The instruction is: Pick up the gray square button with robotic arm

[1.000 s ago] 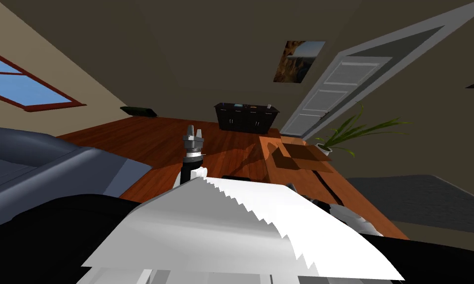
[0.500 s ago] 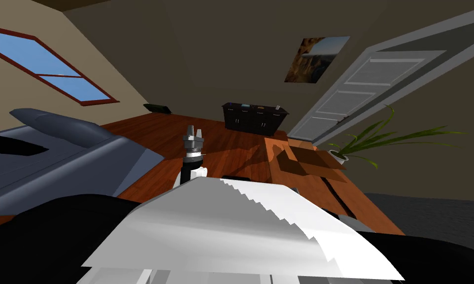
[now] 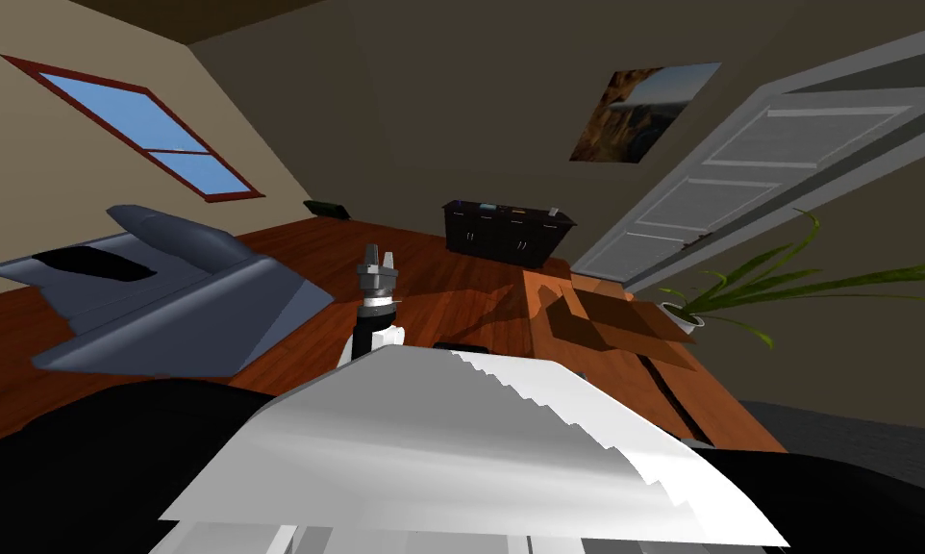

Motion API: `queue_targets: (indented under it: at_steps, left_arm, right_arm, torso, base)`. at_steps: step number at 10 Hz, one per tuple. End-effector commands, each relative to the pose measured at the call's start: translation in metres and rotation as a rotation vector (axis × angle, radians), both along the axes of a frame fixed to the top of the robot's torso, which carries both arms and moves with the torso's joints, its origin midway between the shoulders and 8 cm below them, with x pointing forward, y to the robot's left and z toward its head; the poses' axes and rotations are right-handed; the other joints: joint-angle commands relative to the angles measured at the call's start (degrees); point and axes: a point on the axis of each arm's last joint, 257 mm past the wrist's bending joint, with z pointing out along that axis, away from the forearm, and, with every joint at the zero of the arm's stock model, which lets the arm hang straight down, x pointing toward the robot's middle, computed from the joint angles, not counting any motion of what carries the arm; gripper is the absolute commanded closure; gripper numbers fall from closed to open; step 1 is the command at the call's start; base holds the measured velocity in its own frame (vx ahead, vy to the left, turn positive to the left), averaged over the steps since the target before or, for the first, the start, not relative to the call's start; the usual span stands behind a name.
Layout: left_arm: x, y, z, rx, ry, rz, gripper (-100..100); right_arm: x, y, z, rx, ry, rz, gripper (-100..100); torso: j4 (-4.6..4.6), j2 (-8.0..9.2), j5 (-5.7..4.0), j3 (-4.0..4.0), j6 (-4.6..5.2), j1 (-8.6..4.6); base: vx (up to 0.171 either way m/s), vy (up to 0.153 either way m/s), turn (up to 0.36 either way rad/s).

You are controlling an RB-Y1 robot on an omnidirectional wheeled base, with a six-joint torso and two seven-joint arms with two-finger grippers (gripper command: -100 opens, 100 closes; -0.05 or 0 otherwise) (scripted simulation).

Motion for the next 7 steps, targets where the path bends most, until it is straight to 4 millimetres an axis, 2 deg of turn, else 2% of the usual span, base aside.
queue_targets:
  at_steps: [1, 2, 3, 5, 6, 7]
  left_arm:
    - [0.0, 0.0, 0.0, 0.0, 0.0, 0.0, 0]
    - [0.0, 0.0, 0.0, 0.0, 0.0, 0.0, 0]
    - [0.0, 0.0, 0.0, 0.0, 0.0, 0.0, 0]
    - [0.0, 0.0, 0.0, 0.0, 0.0, 0.0, 0]
    - [0.0, 0.0, 0.0, 0.0, 0.0, 0.0, 0]
    - [0.0, 0.0, 0.0, 0.0, 0.0, 0.0, 0]
  right_arm:
    - [0.0, -0.014, 0.009, -0.021, -0.016, -0.031, -100]
    - [-0.021, -0.011, 0.006, -0.023, 0.008, -0.059, -100]
    - [-0.035, -0.018, 0.011, -0.038, 0.018, -0.078, -100]
    - [-0.031, -0.033, 0.022, -0.061, -0.009, -0.106, -100]
    - [-0.033, -0.029, 0.018, -0.053, -0.001, -0.097, -100]
    - [-0.033, -0.03, 0.019, -0.055, -0.003, -0.099, 100]
  torso:
    - [0.0, 0.0, 0.0, 0.0, 0.0, 0.0]
    - [0.0, -0.02, 0.0, -0.01, 0.05, -0.01]
    - [0.02, 0.08, 0.02, 0.04, -0.04, 0.04]
    - [-0.01, 0.02, 0.02, 0.01, 0.12, -0.07]
    - [-0.03, -0.08, 0.03, -0.05, 0.1, -0.06]
    - [-0.05, -0.14, 0.02, -0.09, 0.08, -0.05]
  base:
    - [-0.049, 0.0, 0.049]
    - [-0.088, 0.019, 0.358]
    - [-0.085, 0.0, 0.314]
    - [-0.022, -0.006, -0.019]
    - [0.0, 0.0, 0.0]
    - [0.0, 0.0, 0.0]
